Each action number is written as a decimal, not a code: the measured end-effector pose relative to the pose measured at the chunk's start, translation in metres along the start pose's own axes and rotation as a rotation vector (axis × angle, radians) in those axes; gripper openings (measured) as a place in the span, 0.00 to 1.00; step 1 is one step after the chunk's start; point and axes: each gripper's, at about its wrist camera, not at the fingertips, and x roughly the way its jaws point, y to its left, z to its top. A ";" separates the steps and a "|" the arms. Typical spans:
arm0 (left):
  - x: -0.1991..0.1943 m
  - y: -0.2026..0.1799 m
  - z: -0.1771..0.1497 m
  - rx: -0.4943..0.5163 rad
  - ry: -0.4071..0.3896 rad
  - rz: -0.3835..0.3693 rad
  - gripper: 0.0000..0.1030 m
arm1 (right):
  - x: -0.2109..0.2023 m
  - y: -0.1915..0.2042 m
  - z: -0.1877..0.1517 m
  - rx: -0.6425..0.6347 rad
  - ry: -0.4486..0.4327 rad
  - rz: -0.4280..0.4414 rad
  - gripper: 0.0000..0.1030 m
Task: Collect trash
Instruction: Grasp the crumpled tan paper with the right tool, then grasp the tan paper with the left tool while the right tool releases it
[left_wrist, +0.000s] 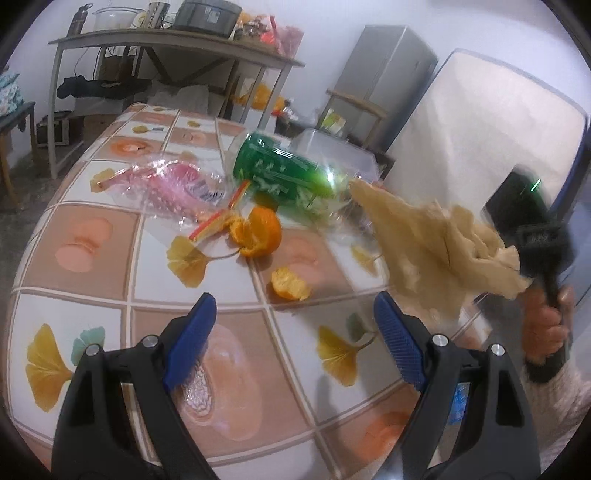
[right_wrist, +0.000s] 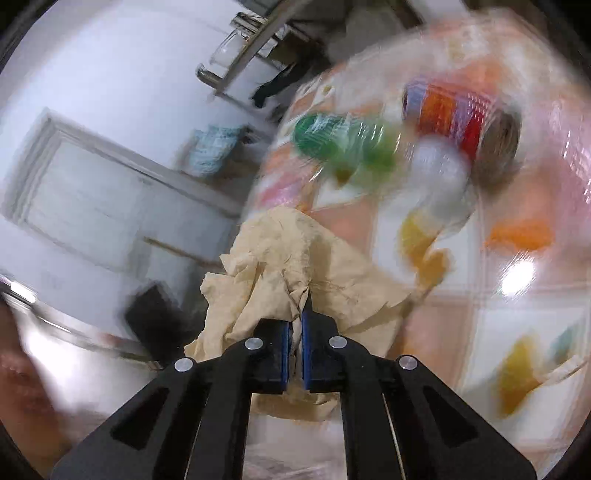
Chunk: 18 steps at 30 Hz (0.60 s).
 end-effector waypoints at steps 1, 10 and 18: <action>-0.002 0.001 0.001 -0.011 -0.006 -0.019 0.81 | 0.002 -0.009 -0.002 0.040 0.014 0.018 0.06; 0.001 -0.014 0.006 -0.034 -0.001 -0.154 0.63 | 0.003 -0.046 -0.013 0.073 -0.025 -0.268 0.07; 0.025 -0.067 0.003 0.137 0.047 -0.247 0.42 | 0.007 -0.021 -0.016 -0.129 -0.031 -0.431 0.08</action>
